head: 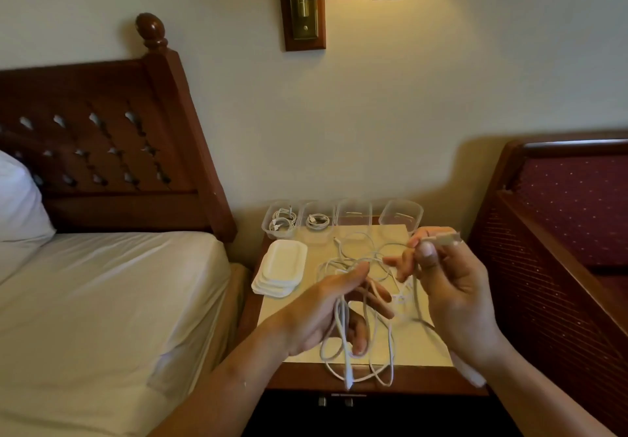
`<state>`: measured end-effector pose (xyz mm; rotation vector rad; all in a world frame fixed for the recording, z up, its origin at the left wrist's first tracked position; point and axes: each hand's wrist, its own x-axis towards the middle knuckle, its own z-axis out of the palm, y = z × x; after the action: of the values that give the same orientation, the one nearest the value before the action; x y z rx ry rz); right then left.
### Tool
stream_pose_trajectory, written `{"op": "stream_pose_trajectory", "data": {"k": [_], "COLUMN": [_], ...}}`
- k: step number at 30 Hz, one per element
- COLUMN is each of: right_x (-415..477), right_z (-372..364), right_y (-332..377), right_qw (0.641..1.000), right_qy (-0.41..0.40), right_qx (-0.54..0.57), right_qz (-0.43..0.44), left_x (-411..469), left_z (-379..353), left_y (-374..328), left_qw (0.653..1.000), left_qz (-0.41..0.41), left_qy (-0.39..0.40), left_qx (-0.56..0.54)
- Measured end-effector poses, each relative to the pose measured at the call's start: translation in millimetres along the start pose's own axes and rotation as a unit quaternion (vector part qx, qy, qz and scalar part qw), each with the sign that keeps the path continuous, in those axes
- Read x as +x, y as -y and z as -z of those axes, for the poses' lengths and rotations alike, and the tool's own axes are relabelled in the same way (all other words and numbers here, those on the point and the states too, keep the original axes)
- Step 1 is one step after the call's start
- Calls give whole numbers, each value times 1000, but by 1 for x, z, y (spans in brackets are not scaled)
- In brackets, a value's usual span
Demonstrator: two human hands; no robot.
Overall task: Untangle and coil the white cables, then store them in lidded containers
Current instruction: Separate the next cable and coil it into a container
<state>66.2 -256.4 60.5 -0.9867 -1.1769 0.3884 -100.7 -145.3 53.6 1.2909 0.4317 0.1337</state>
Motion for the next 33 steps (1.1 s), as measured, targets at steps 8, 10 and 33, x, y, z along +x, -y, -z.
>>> {"op": "stream_pose_trajectory", "data": {"k": [8,10,33], "right_x": [-11,-14,18], "right_z": [10,10,1], "right_y": [-3,-5,-6], "right_qw": [989,978,972], "right_qy": [99,140,206], "right_qx": [-74,-145,15], "right_qz": [-78,-44,-109], "left_x": [-12,-18,-24], "left_z": [-16,-18,-33], "left_y": [-15,-26,-30], "left_qw": [952,953,976], "left_qz": [-14,-41,38], "left_qy": [-138,-145,99], "left_qx": [272,262,-190]}}
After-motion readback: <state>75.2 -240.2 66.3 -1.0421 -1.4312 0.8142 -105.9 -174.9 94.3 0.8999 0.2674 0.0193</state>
